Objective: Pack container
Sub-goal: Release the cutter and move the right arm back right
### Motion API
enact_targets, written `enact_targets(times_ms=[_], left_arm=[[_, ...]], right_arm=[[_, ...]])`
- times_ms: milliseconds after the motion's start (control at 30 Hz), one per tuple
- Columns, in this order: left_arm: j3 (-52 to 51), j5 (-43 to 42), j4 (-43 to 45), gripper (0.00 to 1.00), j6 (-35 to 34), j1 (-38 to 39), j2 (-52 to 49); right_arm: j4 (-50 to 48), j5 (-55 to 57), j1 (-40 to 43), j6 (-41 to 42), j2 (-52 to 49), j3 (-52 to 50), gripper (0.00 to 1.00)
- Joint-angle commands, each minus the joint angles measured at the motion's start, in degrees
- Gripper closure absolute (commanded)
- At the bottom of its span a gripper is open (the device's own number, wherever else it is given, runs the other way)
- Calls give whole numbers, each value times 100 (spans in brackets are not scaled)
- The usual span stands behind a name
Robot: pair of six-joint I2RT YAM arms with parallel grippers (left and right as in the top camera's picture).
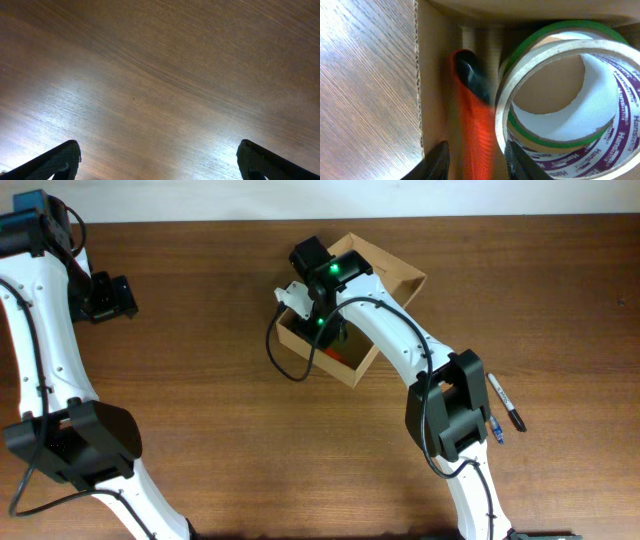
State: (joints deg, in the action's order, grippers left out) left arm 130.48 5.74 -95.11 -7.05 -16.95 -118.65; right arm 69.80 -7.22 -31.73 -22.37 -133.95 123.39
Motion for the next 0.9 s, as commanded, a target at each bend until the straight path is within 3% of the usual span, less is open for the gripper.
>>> enact_targets(times_ms=[0, 433, 733, 867], left_arm=[[-15, -57, -4, 0, 31, -4, -26], [-15, -57, -4, 0, 31, -4, -26], [-15, -57, -4, 0, 31, -4, -26], [-15, -57, -4, 0, 31, -4, -26]], right_arm=[[-15, -116, -37, 33, -133, -39, 59], [240, 144, 232, 81, 282, -37, 57], [345, 358, 1174, 341, 2529, -79, 52], [151, 365, 1797, 334, 3539, -802, 48]])
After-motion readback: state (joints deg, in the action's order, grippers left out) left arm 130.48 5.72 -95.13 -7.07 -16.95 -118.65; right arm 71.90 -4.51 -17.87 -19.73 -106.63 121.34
